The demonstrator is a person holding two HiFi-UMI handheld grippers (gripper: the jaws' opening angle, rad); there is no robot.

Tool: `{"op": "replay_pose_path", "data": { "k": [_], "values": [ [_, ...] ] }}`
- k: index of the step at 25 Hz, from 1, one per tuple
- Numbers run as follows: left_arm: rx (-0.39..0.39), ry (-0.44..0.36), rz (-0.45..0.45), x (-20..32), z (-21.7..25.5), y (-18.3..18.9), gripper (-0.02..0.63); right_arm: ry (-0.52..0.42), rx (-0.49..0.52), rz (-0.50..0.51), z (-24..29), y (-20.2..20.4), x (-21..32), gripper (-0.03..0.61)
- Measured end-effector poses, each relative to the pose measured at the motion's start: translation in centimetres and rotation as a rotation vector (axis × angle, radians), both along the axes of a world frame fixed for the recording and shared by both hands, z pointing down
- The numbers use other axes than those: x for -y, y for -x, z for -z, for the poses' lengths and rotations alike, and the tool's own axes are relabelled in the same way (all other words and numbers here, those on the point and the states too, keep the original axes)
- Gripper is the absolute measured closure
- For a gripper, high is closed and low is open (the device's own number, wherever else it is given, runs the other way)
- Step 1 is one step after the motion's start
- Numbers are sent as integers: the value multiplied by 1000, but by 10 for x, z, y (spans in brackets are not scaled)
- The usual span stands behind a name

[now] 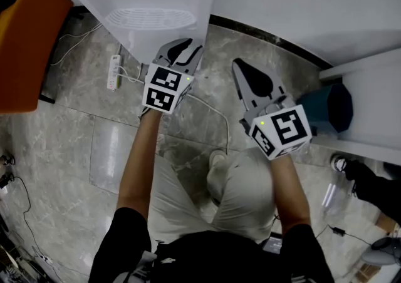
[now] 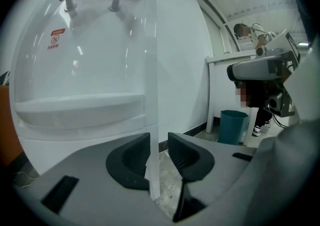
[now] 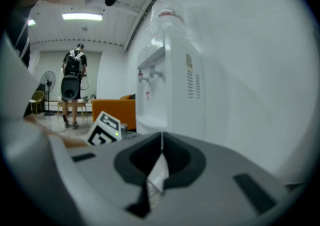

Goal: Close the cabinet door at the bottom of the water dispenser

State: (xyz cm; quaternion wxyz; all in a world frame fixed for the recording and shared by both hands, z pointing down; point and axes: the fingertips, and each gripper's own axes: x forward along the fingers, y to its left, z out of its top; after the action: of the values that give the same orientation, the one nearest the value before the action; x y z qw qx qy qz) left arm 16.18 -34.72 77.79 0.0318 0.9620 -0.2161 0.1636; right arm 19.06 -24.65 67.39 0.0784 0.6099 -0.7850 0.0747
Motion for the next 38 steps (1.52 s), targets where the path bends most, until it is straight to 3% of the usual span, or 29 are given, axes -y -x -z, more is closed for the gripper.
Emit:
{"op": "replay_pose_path", "data": {
  "k": [11,18,23,30,35,38],
  "values": [
    [2,-74,35,-28,36,46,599,-37,34,27,9,26,5,543],
    [-149,-26,90,-42,73,79,605,-37,49,75,14,45,14,545],
    [-154,-48,107,-47,92,94,606,-60,64,70,27,51,21,545],
    [-180,-66,128,-45,136,106,606,-83,65,75,68,53,24,545],
    [-233,-36,153,-46,186,109,606,-56,72,98,109,60,25,545],
    [-201,-19,165,-52,216,110,604,-39,85,111,142,64,25,545]
  ]
}}
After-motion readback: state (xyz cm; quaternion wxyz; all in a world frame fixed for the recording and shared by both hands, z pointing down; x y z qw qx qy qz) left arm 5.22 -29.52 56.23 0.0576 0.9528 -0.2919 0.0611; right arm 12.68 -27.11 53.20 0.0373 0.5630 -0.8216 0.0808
